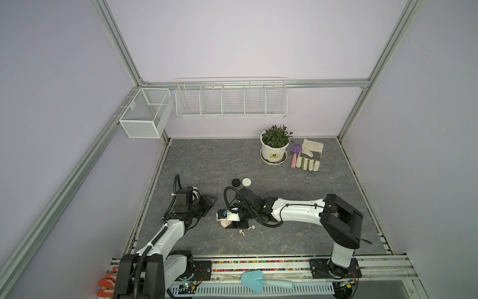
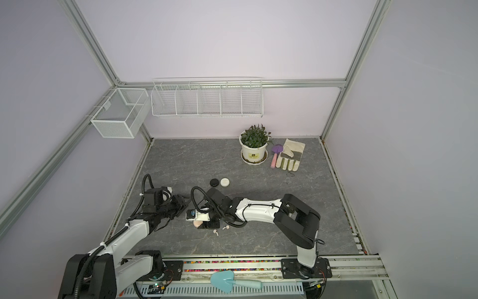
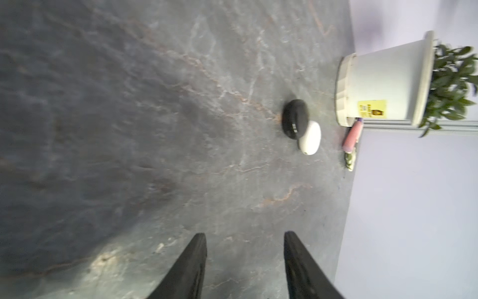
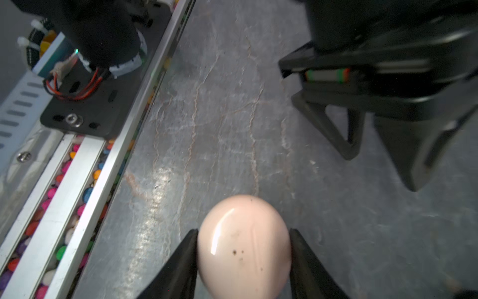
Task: Insert wireless bluetooth earbuds into charging case
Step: Pick up the charging case from the bottom-center of the table.
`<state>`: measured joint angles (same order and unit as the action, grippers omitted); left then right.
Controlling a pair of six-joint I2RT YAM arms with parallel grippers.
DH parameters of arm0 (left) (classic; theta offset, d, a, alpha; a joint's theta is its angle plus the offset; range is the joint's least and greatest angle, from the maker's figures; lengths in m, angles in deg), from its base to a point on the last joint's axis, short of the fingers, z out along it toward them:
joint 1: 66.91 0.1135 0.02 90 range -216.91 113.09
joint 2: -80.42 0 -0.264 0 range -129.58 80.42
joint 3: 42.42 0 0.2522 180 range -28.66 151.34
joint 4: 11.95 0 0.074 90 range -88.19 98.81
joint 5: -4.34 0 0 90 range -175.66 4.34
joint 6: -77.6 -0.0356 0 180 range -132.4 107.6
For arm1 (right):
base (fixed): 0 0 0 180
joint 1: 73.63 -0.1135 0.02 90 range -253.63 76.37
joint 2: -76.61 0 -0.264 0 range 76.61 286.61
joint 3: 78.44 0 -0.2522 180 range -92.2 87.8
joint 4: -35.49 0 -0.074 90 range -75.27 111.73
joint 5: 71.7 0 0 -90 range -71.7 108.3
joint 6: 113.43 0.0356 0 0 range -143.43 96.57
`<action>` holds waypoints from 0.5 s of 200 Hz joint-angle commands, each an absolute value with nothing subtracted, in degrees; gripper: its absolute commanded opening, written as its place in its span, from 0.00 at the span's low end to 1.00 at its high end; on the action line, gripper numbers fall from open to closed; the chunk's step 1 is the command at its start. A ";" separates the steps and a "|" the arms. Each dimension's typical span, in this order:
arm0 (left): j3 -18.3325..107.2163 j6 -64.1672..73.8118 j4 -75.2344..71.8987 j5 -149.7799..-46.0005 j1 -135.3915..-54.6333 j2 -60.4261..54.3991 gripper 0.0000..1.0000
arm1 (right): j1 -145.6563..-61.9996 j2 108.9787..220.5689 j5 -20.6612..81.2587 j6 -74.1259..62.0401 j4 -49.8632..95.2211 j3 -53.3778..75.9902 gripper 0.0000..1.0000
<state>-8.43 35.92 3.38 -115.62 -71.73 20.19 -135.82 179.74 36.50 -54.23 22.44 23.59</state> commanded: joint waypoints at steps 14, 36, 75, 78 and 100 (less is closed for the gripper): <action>-9.31 40.35 -8.98 -123.78 -71.61 22.44 0.48 | -131.64 172.98 31.79 -51.65 24.44 29.75 0.34; -11.16 44.78 -18.16 -127.91 -73.26 21.07 0.42 | -129.45 169.22 28.44 -51.24 25.39 32.53 0.30; -11.88 46.87 -29.58 -131.41 -79.27 20.39 0.40 | -126.12 163.83 25.41 -51.55 26.45 34.96 0.29; -12.02 47.11 -30.36 -131.44 -79.69 20.39 0.40 | -125.90 163.53 25.20 -51.55 26.51 34.97 0.29; -11.70 46.35 -31.52 -132.45 -82.42 19.73 0.40 | -125.20 161.96 23.93 -51.68 28.26 35.74 0.27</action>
<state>-11.10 44.64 -24.23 -129.28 -80.10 20.41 -125.98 164.49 26.18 -51.87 25.06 34.37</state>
